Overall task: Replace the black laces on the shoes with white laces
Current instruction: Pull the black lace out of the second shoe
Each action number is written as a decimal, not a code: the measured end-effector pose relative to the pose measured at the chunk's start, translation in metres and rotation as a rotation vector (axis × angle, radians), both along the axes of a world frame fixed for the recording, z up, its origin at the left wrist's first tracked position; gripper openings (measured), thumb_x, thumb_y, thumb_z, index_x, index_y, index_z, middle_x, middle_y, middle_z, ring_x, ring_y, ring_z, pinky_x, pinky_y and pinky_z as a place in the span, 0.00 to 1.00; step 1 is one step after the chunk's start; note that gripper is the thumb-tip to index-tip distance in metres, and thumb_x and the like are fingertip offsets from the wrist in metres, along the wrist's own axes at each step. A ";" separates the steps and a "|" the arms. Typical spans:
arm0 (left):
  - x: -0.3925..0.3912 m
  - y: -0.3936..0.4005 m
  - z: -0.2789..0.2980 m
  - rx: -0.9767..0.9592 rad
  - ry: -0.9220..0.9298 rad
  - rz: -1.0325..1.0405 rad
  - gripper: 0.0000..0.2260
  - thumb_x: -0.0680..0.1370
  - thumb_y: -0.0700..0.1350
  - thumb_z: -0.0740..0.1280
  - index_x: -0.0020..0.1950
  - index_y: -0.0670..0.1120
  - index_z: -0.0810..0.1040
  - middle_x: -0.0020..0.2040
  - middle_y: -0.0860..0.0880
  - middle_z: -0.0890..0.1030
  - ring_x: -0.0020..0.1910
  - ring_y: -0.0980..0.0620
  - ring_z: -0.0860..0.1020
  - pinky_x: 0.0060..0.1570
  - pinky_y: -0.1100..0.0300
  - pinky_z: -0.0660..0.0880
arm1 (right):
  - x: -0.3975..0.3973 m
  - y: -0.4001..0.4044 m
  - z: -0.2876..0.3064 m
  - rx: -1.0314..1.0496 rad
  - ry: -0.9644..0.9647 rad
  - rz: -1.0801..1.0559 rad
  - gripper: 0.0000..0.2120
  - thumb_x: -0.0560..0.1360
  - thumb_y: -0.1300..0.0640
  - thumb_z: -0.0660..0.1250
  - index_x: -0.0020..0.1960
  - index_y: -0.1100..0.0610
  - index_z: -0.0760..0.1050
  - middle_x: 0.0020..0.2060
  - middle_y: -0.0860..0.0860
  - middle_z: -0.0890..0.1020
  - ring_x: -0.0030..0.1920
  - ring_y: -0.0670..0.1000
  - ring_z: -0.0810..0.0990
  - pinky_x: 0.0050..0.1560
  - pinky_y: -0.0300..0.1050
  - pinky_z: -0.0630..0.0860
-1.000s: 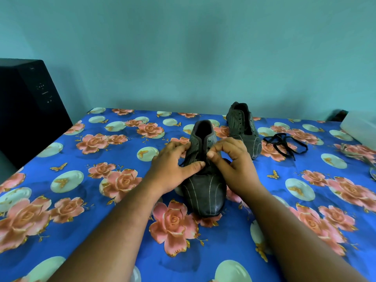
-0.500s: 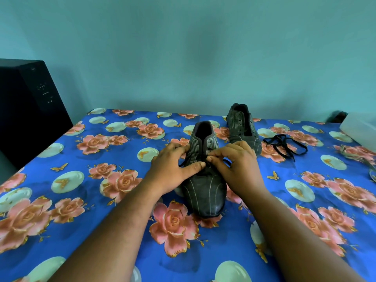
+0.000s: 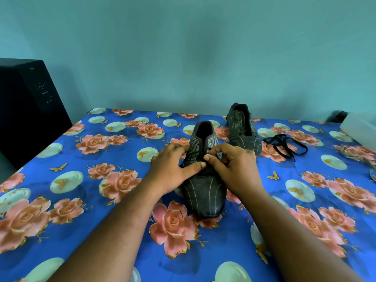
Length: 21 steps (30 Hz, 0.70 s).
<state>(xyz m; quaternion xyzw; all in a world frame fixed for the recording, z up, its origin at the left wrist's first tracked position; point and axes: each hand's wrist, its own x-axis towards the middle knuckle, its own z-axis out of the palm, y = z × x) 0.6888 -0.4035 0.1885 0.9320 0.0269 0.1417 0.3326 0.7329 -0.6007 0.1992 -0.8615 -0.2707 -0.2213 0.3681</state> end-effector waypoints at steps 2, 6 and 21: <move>0.000 0.000 0.000 -0.008 -0.002 -0.005 0.41 0.65 0.79 0.58 0.72 0.58 0.74 0.61 0.57 0.74 0.64 0.52 0.72 0.65 0.43 0.70 | -0.001 0.000 0.000 -0.038 -0.041 -0.013 0.07 0.75 0.43 0.70 0.45 0.45 0.81 0.27 0.43 0.73 0.37 0.46 0.74 0.52 0.56 0.72; 0.000 0.000 0.001 -0.006 0.000 -0.009 0.41 0.66 0.79 0.57 0.72 0.59 0.74 0.64 0.58 0.73 0.66 0.53 0.71 0.65 0.42 0.70 | -0.006 -0.001 0.007 0.317 0.315 0.199 0.05 0.80 0.52 0.69 0.45 0.50 0.80 0.36 0.43 0.80 0.42 0.47 0.78 0.48 0.46 0.76; -0.003 -0.002 0.005 -0.031 0.008 -0.015 0.41 0.66 0.78 0.58 0.71 0.57 0.75 0.63 0.58 0.72 0.66 0.54 0.71 0.65 0.42 0.70 | -0.008 -0.002 0.008 0.269 0.444 0.202 0.09 0.81 0.52 0.68 0.43 0.54 0.77 0.28 0.57 0.73 0.31 0.49 0.69 0.34 0.45 0.68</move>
